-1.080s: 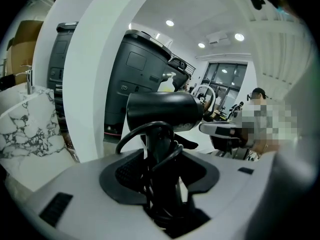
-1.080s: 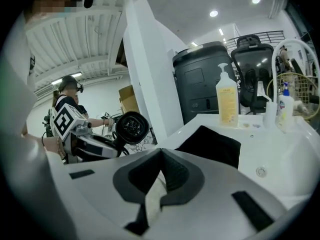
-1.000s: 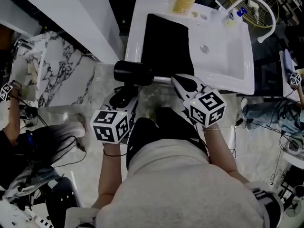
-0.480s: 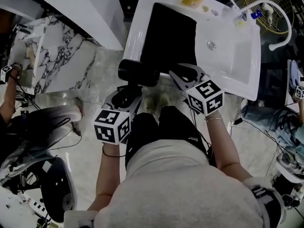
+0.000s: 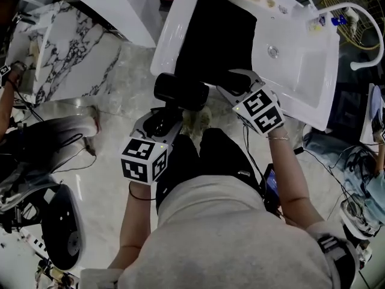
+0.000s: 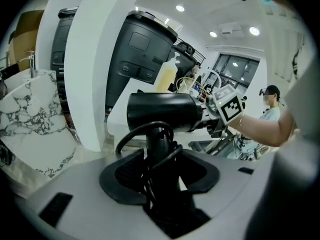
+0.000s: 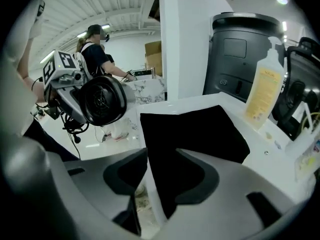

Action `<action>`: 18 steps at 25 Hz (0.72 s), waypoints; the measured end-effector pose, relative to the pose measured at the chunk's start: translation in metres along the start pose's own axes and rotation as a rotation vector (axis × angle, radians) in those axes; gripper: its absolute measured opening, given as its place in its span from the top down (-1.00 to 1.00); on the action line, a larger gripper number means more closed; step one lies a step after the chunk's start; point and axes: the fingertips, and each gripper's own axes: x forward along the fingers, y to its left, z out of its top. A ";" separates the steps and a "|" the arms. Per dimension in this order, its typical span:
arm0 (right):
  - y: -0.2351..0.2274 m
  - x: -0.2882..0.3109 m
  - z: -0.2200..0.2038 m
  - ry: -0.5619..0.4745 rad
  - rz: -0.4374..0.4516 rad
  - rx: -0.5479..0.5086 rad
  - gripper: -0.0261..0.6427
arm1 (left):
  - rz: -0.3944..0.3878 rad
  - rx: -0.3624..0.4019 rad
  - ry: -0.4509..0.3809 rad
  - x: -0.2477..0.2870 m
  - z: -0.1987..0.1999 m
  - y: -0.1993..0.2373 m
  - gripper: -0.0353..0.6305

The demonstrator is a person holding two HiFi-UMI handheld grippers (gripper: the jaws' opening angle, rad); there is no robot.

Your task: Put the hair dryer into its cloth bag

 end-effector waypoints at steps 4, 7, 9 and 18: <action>0.001 0.006 -0.010 0.031 0.033 -0.006 0.47 | -0.004 0.002 0.017 0.002 -0.007 -0.007 0.30; -0.003 0.008 -0.010 0.022 0.032 0.006 0.62 | -0.012 0.010 0.032 0.005 -0.012 -0.012 0.30; -0.003 0.007 -0.008 0.010 0.037 0.014 0.83 | -0.020 0.020 0.050 0.007 -0.016 -0.016 0.30; -0.003 -0.001 -0.001 -0.056 0.062 0.065 0.86 | -0.038 0.038 0.063 0.011 -0.017 -0.027 0.30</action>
